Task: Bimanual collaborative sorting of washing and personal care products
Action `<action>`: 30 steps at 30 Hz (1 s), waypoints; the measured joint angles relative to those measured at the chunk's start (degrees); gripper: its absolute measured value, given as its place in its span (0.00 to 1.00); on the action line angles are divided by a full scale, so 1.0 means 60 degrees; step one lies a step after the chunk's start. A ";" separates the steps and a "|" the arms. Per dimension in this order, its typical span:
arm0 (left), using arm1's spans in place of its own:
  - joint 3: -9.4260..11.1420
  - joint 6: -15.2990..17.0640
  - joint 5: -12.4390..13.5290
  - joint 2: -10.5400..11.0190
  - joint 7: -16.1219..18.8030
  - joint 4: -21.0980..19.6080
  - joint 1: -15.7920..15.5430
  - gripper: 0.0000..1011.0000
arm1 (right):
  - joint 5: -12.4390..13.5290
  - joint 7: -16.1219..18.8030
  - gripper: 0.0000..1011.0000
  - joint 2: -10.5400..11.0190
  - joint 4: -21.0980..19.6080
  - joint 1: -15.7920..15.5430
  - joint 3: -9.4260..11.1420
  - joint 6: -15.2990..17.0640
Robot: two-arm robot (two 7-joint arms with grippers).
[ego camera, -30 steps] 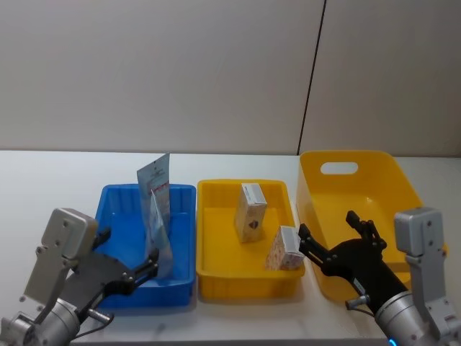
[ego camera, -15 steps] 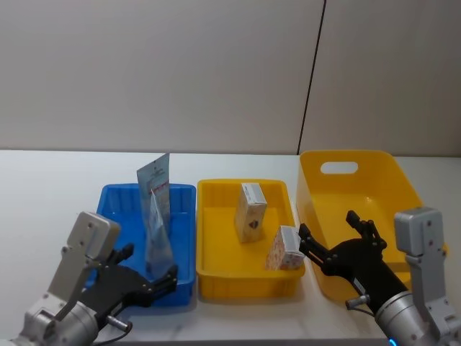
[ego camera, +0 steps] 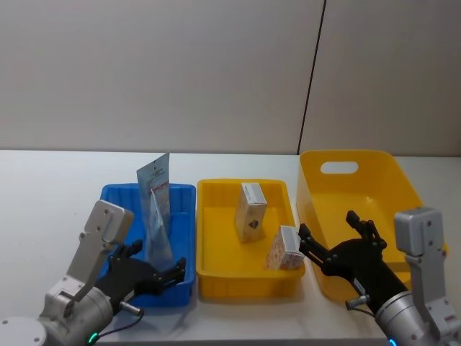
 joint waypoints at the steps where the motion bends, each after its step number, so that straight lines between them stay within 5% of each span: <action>1: 0.0001 0.0007 0.0007 -0.0036 0.0005 0.0086 -0.0046 0.99 | 0.0001 0.0000 0.99 0.0000 0.0000 0.0000 0.0000 0.0000; 24: 0.0104 0.0155 0.0361 -0.1105 0.0138 0.2264 -0.1578 0.99 | 0.0000 0.0000 0.99 0.0000 0.0000 0.0000 0.0000 0.0000; 30: 0.0123 0.0213 0.0417 -0.1249 0.0158 0.2556 -0.1775 0.87 | 0.0000 0.0000 0.99 0.0000 0.0000 0.0000 0.0000 0.0000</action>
